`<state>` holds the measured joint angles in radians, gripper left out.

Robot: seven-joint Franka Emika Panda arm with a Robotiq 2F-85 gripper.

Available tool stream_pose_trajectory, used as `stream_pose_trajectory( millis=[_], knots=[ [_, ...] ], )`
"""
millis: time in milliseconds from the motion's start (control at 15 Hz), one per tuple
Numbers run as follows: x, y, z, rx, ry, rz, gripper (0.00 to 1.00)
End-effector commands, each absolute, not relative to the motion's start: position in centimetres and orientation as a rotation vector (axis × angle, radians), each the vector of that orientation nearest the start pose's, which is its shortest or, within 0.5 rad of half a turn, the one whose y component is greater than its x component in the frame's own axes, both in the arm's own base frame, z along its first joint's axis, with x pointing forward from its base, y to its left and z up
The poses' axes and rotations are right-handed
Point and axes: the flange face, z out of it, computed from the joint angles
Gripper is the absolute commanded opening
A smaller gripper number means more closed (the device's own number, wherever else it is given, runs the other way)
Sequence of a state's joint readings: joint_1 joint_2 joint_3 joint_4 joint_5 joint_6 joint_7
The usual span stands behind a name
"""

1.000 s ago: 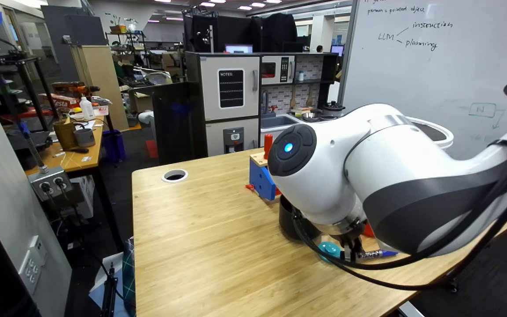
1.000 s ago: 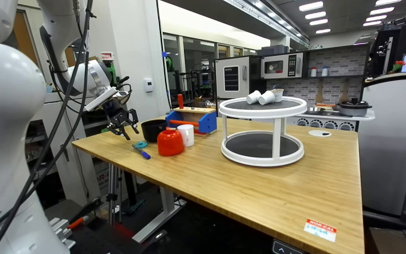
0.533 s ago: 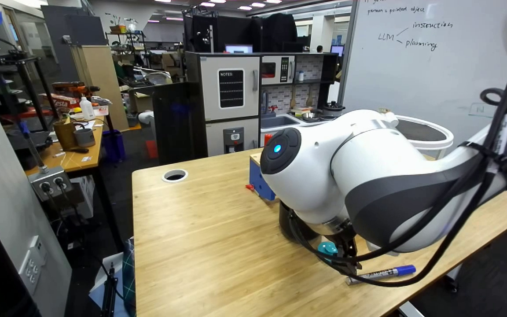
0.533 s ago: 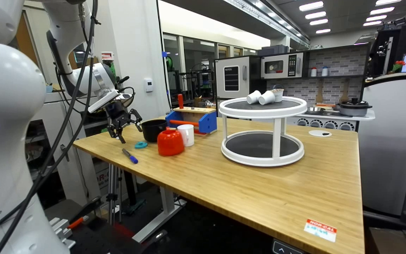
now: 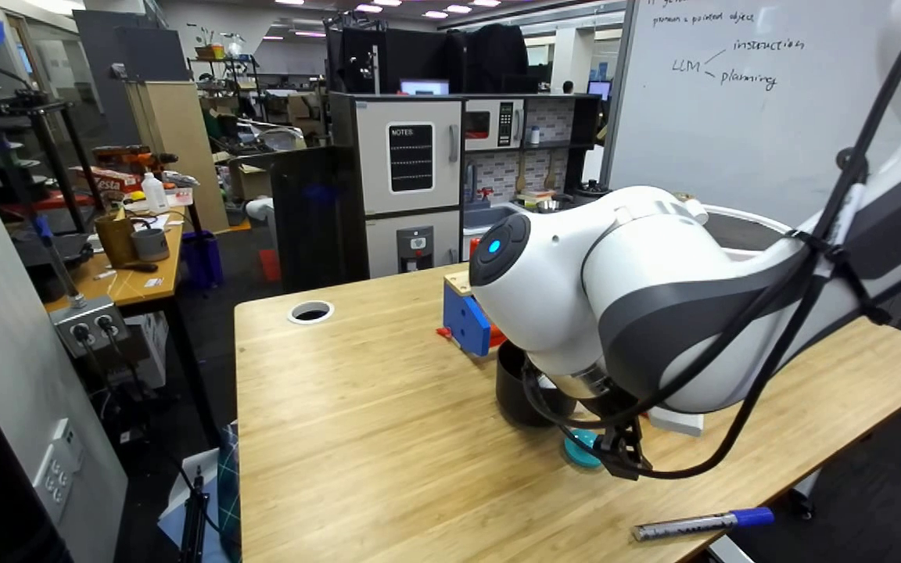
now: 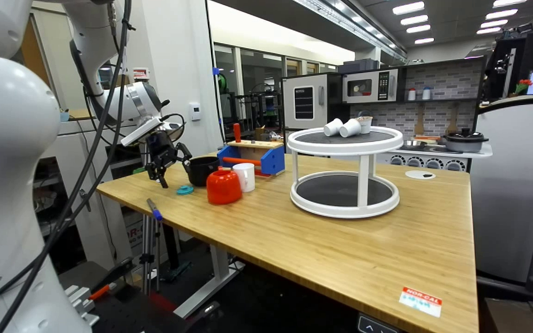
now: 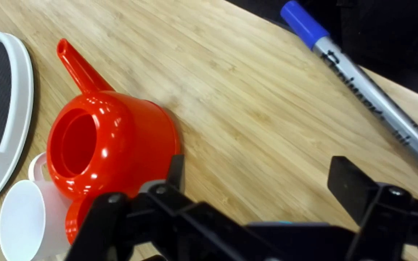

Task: Put the marker in the kettle on the table

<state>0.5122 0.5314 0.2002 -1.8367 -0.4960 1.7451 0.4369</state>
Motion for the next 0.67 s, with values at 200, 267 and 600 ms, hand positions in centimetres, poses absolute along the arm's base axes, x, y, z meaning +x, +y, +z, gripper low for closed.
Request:
stream_pose_trajectory(
  millis=[200,267,600],
  knots=[
    [48.4,33.3,24.5,2.598,0.52,-0.487,1.0],
    [48.7,33.3,25.4,2.647,0.501,-0.51,1.0],
    [50.0,32.7,29.7,2.805,0.438,-0.536,1.0]
  ],
)
